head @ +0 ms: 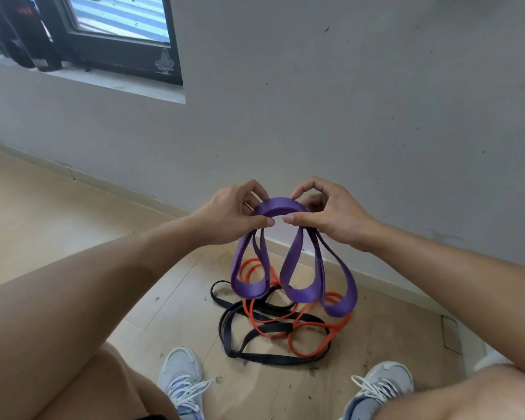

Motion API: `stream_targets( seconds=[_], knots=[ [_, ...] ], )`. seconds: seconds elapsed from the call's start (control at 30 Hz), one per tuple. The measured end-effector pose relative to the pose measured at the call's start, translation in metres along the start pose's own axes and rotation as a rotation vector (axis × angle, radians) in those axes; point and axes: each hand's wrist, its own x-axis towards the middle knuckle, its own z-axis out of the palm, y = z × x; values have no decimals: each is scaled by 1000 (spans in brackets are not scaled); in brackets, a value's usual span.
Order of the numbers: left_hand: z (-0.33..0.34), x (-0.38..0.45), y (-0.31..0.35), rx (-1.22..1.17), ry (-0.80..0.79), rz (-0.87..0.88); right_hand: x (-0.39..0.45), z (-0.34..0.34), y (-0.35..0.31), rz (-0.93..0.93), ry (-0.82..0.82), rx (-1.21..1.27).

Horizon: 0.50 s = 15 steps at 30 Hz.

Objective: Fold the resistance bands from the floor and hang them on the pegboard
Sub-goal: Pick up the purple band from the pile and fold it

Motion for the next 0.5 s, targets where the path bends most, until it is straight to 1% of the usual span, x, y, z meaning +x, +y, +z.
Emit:
stream_targets(
  seconds=[0.17, 0.3, 0.5],
  knots=[
    [7, 1, 8, 34, 101, 105, 0, -3, 1, -26, 53, -54],
    [10, 0, 17, 38, 111, 131, -5, -2, 0, -47, 89, -123],
    [14, 2, 23, 35, 128, 167, -10, -1, -3, -78, 140, -124]
  ],
)
